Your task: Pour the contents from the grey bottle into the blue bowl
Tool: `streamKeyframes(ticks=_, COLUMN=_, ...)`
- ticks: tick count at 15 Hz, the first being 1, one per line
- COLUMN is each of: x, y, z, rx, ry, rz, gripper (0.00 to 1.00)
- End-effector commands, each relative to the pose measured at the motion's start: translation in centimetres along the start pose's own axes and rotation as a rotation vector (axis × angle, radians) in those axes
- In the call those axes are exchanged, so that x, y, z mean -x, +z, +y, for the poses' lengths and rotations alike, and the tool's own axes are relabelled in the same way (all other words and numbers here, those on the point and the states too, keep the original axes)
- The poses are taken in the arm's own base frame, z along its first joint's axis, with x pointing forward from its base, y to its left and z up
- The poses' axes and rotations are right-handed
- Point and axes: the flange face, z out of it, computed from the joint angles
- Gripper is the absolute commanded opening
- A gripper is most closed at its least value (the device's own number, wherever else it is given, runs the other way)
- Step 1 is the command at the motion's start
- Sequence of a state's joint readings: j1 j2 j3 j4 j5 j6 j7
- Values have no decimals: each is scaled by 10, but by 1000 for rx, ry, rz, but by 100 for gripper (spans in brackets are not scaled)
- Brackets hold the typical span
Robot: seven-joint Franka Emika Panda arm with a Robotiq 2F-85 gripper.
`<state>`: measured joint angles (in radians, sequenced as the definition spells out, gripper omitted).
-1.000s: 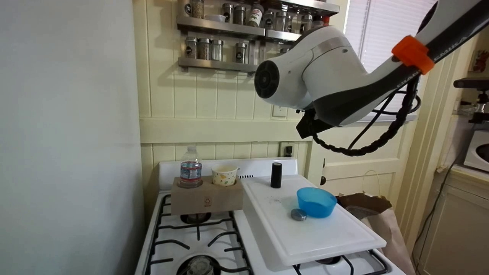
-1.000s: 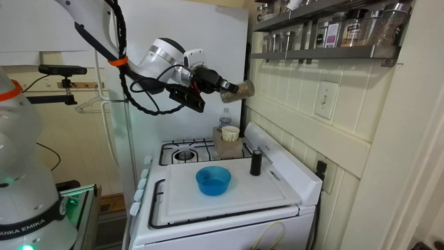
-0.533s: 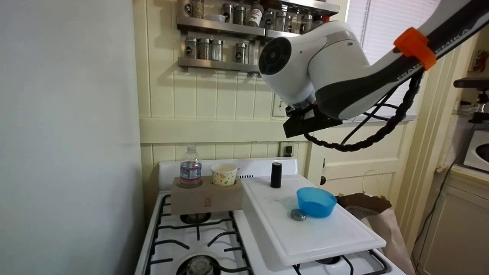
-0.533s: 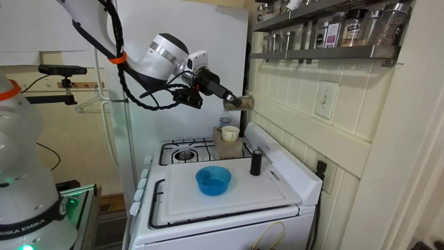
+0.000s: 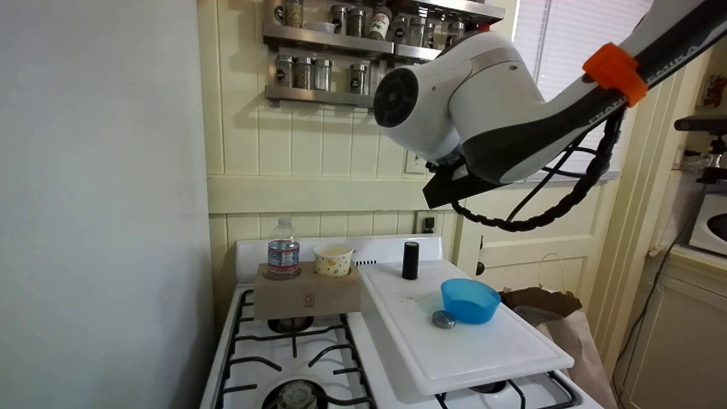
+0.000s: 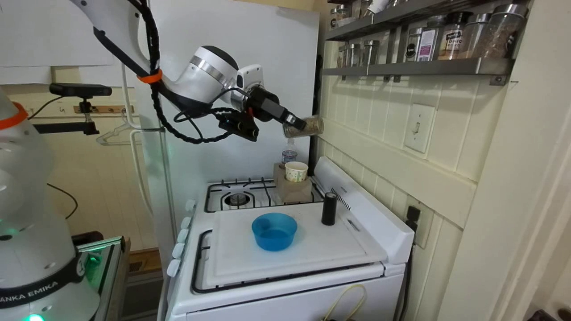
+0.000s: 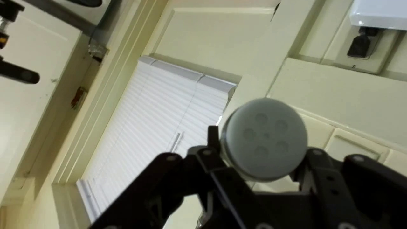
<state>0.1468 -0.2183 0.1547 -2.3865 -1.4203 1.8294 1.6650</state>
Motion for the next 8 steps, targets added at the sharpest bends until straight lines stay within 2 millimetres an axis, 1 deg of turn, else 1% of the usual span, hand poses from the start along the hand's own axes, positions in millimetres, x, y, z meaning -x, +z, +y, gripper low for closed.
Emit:
streamKeyframes(ticks=1, x=20, y=-17, z=11, rx=131, ry=11, rz=114, gripper=23)
streamKeyframes(ticks=3, x=32, y=-18, z=20, rx=202, ry=52, rz=164, gripper=23)
streamKeyframes(ticks=6, x=54, y=-2, z=28, rx=335, ry=142, rz=148, gripper=23)
streamKeyframes(ticks=8, x=60, y=2, z=31, rx=398, ry=165, rz=203, gripper=23)
